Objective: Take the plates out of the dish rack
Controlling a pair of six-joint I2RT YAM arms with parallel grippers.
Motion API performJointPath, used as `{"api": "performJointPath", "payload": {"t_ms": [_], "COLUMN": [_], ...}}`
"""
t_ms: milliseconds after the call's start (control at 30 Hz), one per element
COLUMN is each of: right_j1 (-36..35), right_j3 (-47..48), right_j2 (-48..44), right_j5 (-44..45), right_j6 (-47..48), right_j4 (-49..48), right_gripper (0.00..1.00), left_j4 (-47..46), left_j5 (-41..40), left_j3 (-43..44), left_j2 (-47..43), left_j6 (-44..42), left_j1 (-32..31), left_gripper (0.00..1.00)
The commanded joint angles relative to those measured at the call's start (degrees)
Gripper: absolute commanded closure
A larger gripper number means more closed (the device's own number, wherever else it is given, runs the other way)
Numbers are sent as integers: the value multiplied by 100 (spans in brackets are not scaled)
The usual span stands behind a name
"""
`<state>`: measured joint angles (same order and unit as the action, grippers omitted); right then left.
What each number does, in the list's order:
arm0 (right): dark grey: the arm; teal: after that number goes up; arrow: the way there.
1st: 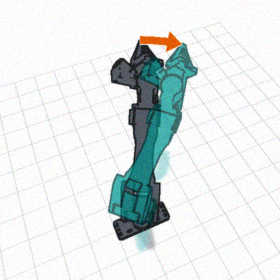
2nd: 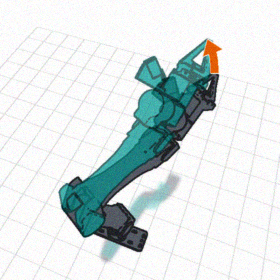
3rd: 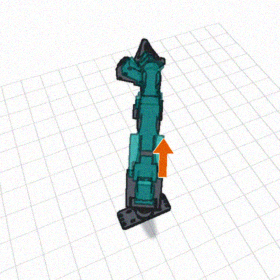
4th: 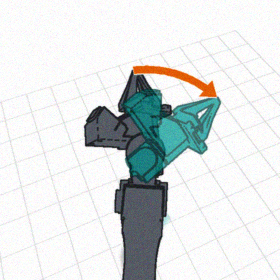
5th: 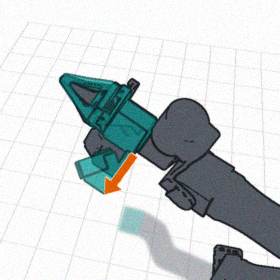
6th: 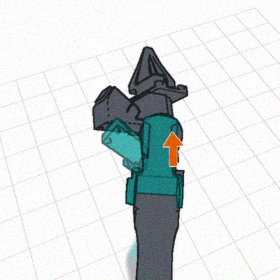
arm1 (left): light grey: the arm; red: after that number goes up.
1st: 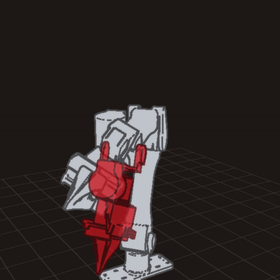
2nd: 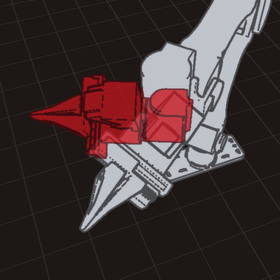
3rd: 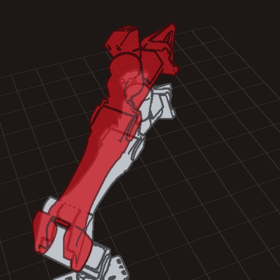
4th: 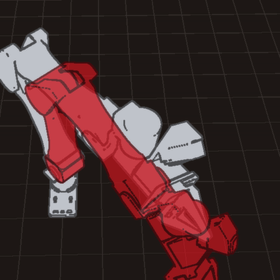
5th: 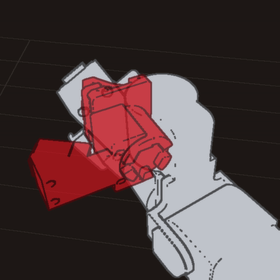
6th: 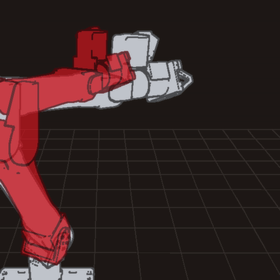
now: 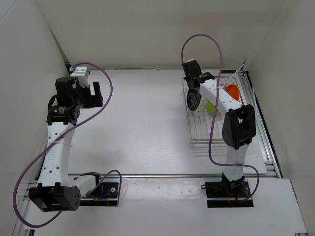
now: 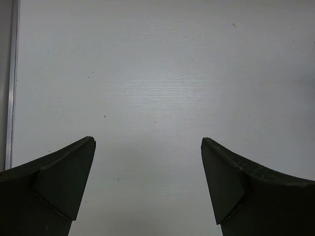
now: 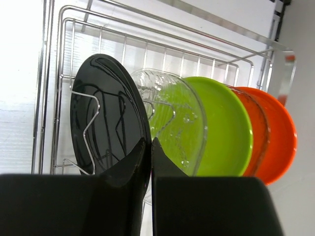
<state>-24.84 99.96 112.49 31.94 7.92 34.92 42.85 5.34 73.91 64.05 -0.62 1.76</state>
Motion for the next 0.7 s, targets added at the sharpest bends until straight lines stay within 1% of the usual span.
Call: {"api": "performJointPath", "payload": {"t_ms": [0, 100, 200, 300, 433, 533, 667], "right_j1": [-30, -82, -82, -82, -82, -82, -82], "right_j3": [462, 761, 1209, 1333, 1544, 1544, 1360], "right_j2": [-16, 45, 195, 90, -357, -753, -1202], "right_j5": [496, 707, 1111, 1296, 1297, 1297, 1358], "right_j6": [-150, -203, -203, -124, -63, 7, 60], "right_j4": [252, 427, 612, 613, 797, 745, 745], "right_gripper": [100, 100, 100, 100, 100, 100, 100], "left_j4": [-66, -66, -66, -14, -66, -171, -304], "left_j5": [-77, -77, -77, -130, -77, 133, 528], "left_j3": [106, 158, 228, 282, 510, 712, 1037], "left_j2": [-174, -174, -121, -59, 72, 221, 624], "left_j6": [-34, -87, -87, -139, -140, -193, -26], "left_j1": [26, 26, 26, 26, 26, 26, -44], "left_gripper": [0, 0, 0, 0, 0, 0, 0]}}
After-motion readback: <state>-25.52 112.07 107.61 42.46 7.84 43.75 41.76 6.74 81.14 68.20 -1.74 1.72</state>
